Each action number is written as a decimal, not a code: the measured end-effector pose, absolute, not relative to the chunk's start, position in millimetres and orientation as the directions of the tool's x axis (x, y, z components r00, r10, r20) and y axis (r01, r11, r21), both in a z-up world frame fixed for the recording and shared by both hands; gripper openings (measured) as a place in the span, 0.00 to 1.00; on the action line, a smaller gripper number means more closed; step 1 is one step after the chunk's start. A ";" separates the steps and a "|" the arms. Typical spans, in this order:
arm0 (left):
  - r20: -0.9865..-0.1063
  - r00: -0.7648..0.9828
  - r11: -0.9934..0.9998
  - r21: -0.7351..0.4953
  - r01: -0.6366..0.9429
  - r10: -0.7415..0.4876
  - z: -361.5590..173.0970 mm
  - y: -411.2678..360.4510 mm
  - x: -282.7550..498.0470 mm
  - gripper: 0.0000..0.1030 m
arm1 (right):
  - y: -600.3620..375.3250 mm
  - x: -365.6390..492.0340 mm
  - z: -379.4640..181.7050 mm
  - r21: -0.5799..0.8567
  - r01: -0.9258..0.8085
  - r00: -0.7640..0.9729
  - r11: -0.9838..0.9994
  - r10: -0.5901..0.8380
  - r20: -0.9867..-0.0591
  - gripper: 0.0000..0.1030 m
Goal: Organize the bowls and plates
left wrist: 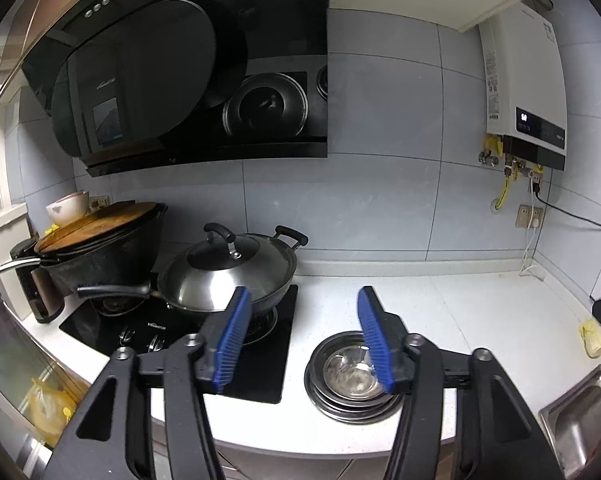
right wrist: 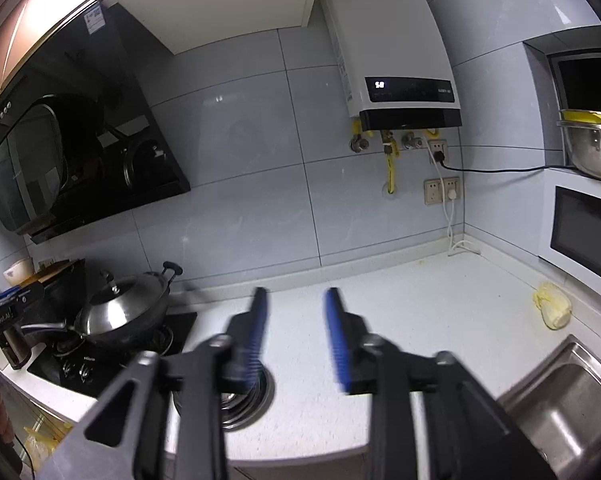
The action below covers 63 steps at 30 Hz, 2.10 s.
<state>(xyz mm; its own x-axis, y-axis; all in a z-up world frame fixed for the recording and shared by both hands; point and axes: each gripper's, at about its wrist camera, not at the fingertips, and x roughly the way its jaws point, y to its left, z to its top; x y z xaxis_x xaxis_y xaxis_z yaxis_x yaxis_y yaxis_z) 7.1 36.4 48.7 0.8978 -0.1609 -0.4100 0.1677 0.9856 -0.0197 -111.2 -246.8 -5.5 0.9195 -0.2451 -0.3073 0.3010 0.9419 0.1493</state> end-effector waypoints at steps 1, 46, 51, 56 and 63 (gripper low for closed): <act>-0.407 0.899 0.986 -0.025 0.167 -0.163 49.2 40.0 4.8 0.54 | -244.5 -114.4 -5.3 0.150 0.302 0.919 0.941 -0.247 -0.306 0.43; -0.339 0.925 0.984 -0.018 0.175 -0.170 62.7 84.8 -34.0 0.99 | -225.8 -169.6 8.8 0.143 0.389 0.895 0.910 -0.337 -0.294 0.62; -0.342 0.924 0.985 -0.028 0.171 -0.170 63.8 86.8 -35.0 0.99 | -226.7 -171.3 10.0 0.140 0.391 0.894 0.910 -0.340 -0.293 0.62; -0.341 0.925 0.985 -0.028 0.169 -0.168 65.2 86.8 -37.8 0.99 | -228.0 -172.3 10.7 0.139 0.392 0.893 0.909 -0.340 -0.294 0.62; -0.349 0.920 0.984 -0.038 0.174 -0.176 65.8 89.9 -36.6 0.99 | -227.9 -173.8 11.4 0.140 0.394 0.893 0.909 -0.342 -0.293 0.62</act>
